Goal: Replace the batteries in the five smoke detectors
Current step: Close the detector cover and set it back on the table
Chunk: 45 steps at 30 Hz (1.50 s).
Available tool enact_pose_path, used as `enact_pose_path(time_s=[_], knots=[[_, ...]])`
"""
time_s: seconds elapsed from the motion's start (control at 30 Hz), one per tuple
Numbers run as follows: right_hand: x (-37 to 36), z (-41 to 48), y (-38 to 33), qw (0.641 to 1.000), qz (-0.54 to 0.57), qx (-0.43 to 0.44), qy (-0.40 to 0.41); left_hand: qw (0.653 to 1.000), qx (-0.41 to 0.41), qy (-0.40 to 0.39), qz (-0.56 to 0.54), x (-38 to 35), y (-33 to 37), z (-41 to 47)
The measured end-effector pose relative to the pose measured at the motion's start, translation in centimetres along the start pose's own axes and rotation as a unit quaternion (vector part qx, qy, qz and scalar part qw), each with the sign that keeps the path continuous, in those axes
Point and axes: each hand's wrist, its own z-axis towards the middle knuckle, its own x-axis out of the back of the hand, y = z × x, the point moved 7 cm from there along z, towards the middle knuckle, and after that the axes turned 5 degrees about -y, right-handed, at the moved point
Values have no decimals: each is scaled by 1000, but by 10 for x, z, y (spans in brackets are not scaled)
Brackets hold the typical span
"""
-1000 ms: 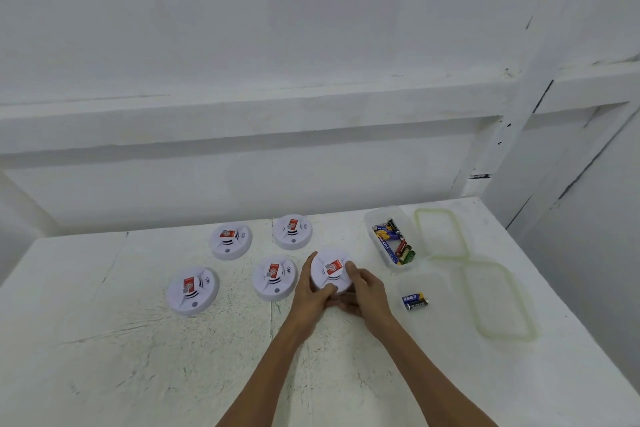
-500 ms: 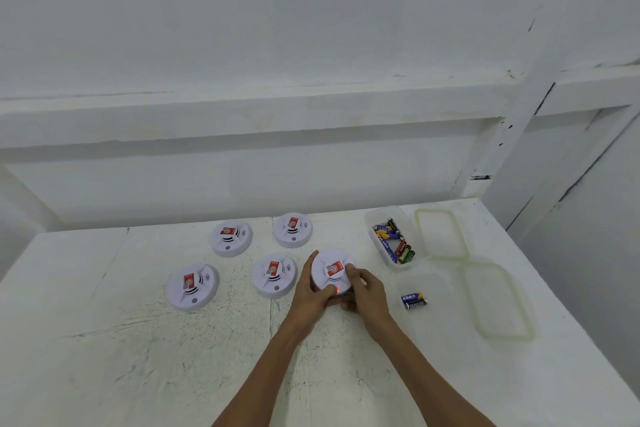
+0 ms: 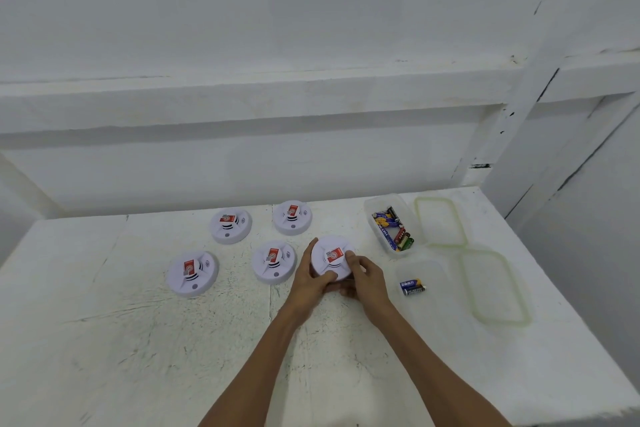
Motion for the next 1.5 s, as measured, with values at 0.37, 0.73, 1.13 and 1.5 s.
enact_pose_path(time_s=[0.37, 0.73, 1.13, 1.5], knots=[[-2, -1, 1, 1000, 26, -11, -10, 998, 42, 8, -48, 5, 2, -2], [-3, 5, 9, 998, 51, -27, -36, 998, -29, 56, 0, -3, 12, -15], [-3, -10, -5, 1000, 26, 17, -5, 999, 9, 39, 5, 7, 5, -12], [-3, -4, 2, 999, 32, 14, -10, 999, 43, 24, -15, 10, -7, -5]])
